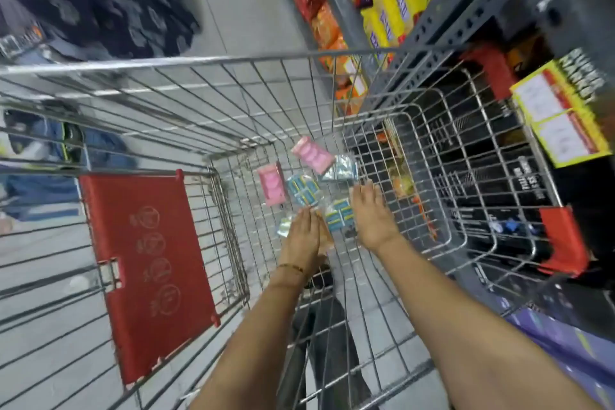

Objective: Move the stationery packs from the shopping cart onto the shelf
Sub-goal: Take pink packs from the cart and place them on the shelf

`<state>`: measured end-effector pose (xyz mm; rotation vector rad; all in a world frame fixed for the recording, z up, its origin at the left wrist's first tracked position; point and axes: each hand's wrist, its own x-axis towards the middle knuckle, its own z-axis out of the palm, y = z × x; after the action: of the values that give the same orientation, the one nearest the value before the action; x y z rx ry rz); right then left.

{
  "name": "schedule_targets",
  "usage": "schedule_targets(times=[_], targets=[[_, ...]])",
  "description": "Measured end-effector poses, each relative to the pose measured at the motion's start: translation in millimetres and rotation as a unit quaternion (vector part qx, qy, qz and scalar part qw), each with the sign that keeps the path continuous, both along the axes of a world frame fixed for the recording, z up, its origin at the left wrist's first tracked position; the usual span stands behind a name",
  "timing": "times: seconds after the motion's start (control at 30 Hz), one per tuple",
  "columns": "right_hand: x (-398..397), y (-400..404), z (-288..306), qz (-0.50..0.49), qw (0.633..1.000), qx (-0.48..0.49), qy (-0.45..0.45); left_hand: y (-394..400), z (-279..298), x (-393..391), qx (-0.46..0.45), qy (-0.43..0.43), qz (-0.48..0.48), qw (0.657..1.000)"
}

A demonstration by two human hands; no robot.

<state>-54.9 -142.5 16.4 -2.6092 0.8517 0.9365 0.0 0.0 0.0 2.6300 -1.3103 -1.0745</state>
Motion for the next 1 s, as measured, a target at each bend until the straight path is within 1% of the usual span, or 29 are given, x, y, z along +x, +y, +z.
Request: schedule_targets(times=[0.03,0.07,0.17,0.33,0.37,0.43,0.53,0.6,0.67,0.73,0.8,0.93,1.0], targets=[[1,-2,-6,0.011,1.0,-0.013,0.015,-2,-4,0,0.006,-0.012,-0.005,1.0],[1,-5,-11,0.011,1.0,-0.015,0.011,-2,-10,0,0.005,-0.016,0.002,1.0],[-4,-9,-33,0.074,0.996,-0.037,0.025,-6,-24,-4,0.022,-0.033,-0.012,0.999],[-1,-10,-38,0.073,0.996,-0.051,0.021,-14,-35,-5,0.005,-0.085,-0.013,0.996],[1,-11,-37,0.075,0.995,-0.058,0.02,-14,-35,-5,0.005,-0.087,-0.016,0.996],[5,-13,-33,0.076,0.995,-0.065,0.018,-14,-33,-4,0.018,-0.064,-0.027,0.997],[9,-20,-17,0.071,0.997,-0.031,0.007,-14,-26,5,0.012,-0.049,-0.025,0.998],[10,-23,0,0.039,0.999,0.01,-0.005,-13,-17,13,0.018,-0.036,-0.029,0.999],[12,-23,17,0.017,0.999,0.038,-0.013,-11,-3,22,0.017,-0.047,-0.053,0.997],[12,-24,43,0.003,0.999,0.05,-0.018,-12,18,29,0.006,-0.062,-0.07,0.996],[8,-25,75,-0.02,0.997,0.06,-0.042,-18,44,34,-0.014,-0.063,-0.077,0.995],[-7,-26,145,-0.051,0.99,0.032,-0.125,-33,105,44,-0.053,-0.082,-0.119,0.988],[-19,-26,182,-0.07,0.985,0.013,-0.16,-45,144,44,-0.09,-0.089,-0.143,0.982]])
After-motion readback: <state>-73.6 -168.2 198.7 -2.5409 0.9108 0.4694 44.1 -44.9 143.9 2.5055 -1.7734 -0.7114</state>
